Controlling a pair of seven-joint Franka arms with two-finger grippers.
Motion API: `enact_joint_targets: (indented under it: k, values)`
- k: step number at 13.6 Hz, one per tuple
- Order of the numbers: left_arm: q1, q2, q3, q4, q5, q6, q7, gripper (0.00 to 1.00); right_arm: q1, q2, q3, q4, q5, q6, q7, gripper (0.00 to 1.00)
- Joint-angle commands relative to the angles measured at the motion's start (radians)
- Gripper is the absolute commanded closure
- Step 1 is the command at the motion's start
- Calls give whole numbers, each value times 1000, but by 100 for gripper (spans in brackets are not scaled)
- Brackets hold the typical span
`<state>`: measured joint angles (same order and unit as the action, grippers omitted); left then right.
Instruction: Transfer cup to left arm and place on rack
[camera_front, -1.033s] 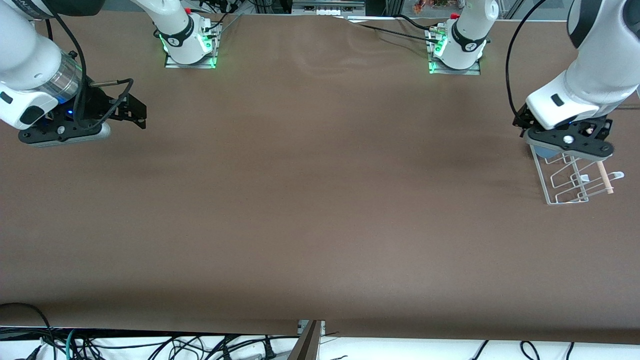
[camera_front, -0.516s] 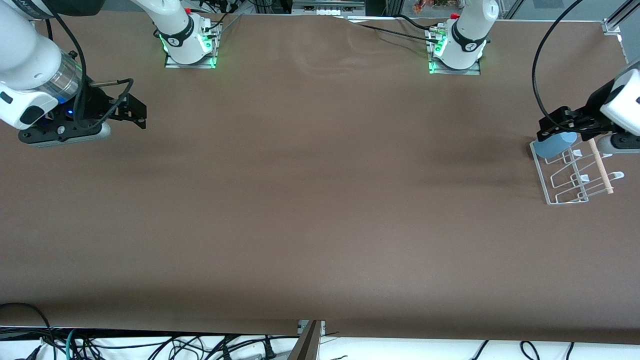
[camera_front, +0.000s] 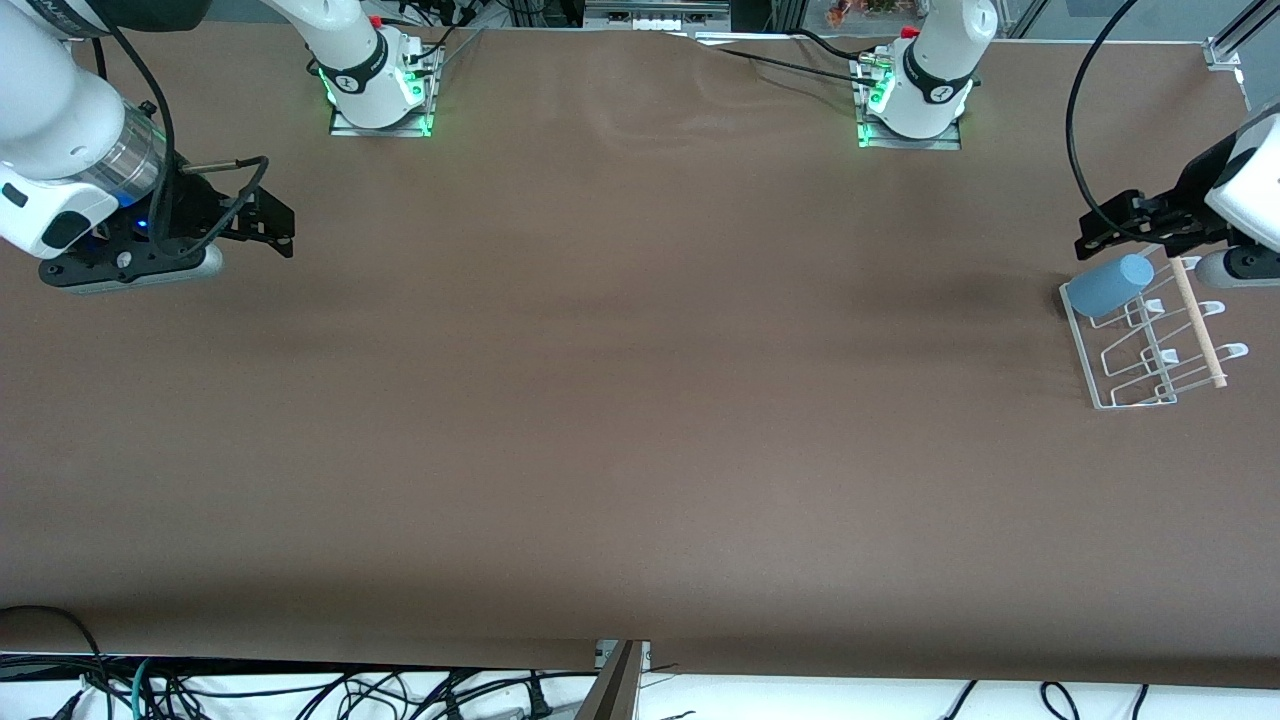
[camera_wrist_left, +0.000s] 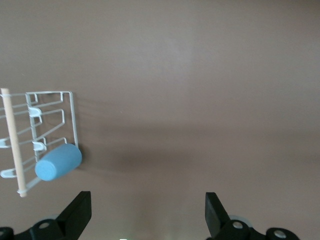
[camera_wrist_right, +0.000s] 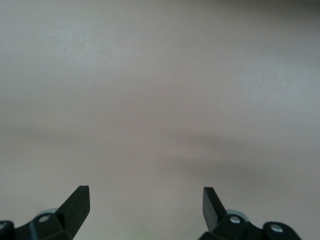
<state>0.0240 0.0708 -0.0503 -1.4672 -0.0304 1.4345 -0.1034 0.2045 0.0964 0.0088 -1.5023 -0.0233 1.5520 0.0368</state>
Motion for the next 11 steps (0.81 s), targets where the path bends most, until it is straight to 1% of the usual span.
enact_joint_targets:
  k: [1, 3, 8, 10, 11]
  values:
    - [-9, -15, 18, 16, -26, -37, 4, 0, 3, -4, -1, 11, 8, -7, 6, 0]
    - [-24, -57, 26, -16, -23, -52, 14, 0, 1, -4, -4, 11, 8, -12, 8, 0]
    - [-68, -49, 62, -25, -37, -42, 2, 0, 1, -3, -6, 11, 8, -12, 8, 0]
    - [-64, -11, 63, -10, -39, -42, 2, 0, 1, -3, -6, 11, 9, -12, 8, 0]
    - [-61, -9, 61, -5, -37, -43, 4, 0, 1, -3, -6, 11, 9, -13, 8, 0]
